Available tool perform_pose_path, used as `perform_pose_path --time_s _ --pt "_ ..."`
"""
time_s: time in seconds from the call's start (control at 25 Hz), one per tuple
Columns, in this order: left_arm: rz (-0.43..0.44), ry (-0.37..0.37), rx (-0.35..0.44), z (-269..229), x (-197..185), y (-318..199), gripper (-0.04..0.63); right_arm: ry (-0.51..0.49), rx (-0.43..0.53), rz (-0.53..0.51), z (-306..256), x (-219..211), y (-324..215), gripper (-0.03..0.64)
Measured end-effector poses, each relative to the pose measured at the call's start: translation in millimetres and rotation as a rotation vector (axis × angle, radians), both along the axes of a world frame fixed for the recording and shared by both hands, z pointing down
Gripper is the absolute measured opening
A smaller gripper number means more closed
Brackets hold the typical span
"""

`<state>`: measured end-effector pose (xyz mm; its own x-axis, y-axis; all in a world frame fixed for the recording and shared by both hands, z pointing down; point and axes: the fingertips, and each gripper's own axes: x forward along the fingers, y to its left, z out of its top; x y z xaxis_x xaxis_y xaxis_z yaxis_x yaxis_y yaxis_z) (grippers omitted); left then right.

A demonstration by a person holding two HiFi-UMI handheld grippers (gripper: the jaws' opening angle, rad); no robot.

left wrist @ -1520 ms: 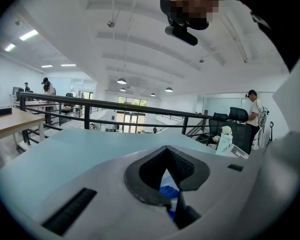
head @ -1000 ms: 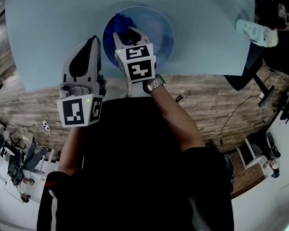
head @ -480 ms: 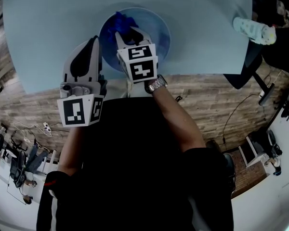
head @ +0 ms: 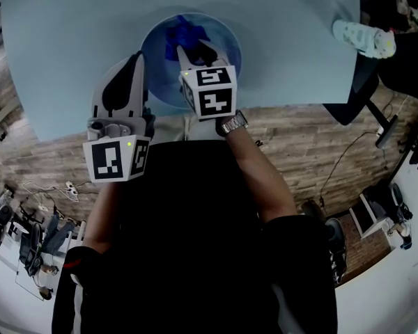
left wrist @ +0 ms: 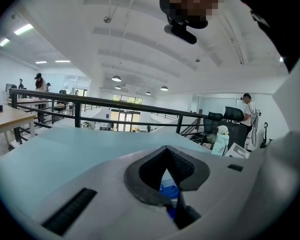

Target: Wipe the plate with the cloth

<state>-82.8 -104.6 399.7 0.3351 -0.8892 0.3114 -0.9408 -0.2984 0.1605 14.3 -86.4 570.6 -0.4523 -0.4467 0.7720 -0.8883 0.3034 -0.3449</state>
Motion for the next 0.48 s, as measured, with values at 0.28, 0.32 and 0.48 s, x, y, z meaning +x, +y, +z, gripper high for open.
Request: perform_pose_path --time_s 0.28,0.32,0.48 --pt "0.023 0.007 0.006 -2 8 -3 0.002 0.027 0.000 0.058 2 27 -2 0.118" --pt "0.026 0.007 0.007 -3 9 -3 0.002 0.032 -0.001 0.064 2 31 -2 0.118" --pt "0.035 0.009 0.009 -4 11 -1 0.002 0.049 -0.002 0.098 2 45 -2 0.118"
